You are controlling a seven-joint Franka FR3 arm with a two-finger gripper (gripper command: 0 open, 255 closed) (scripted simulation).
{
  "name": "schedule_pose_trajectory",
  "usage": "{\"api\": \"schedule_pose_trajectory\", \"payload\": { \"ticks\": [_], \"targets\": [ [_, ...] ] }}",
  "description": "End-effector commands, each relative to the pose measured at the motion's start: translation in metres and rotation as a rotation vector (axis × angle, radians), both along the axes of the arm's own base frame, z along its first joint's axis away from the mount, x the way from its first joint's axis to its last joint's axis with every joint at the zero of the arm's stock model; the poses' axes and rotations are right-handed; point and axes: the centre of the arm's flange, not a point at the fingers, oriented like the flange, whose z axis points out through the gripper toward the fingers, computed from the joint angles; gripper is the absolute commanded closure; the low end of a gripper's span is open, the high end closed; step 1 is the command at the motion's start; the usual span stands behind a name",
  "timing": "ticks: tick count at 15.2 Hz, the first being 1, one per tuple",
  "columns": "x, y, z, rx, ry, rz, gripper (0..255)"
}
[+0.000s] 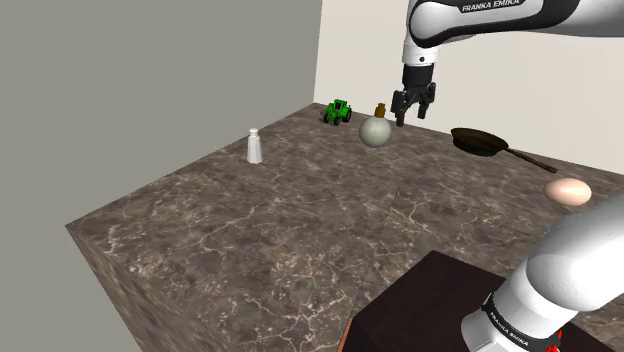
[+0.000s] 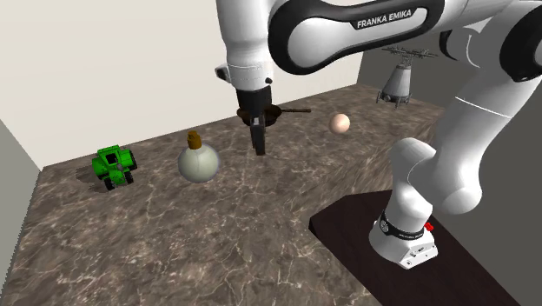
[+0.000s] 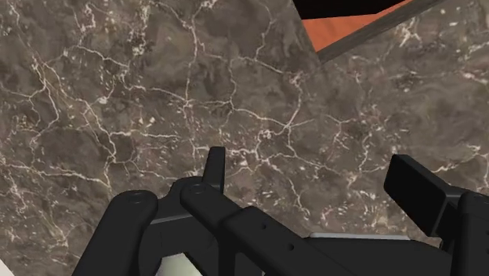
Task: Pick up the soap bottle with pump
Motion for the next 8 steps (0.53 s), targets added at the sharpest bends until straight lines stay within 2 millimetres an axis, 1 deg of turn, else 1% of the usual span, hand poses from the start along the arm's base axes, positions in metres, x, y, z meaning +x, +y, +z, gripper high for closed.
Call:
{"api": "schedule_pose_trajectory", "payload": {
  "ticks": [1,8],
  "targets": [
    [0.025,-0.013,0.0,-0.002,-0.003,-0.003,0],
    [0.105,-0.058,-0.001,-0.005,-0.012,-0.016,0]
  ]
}}
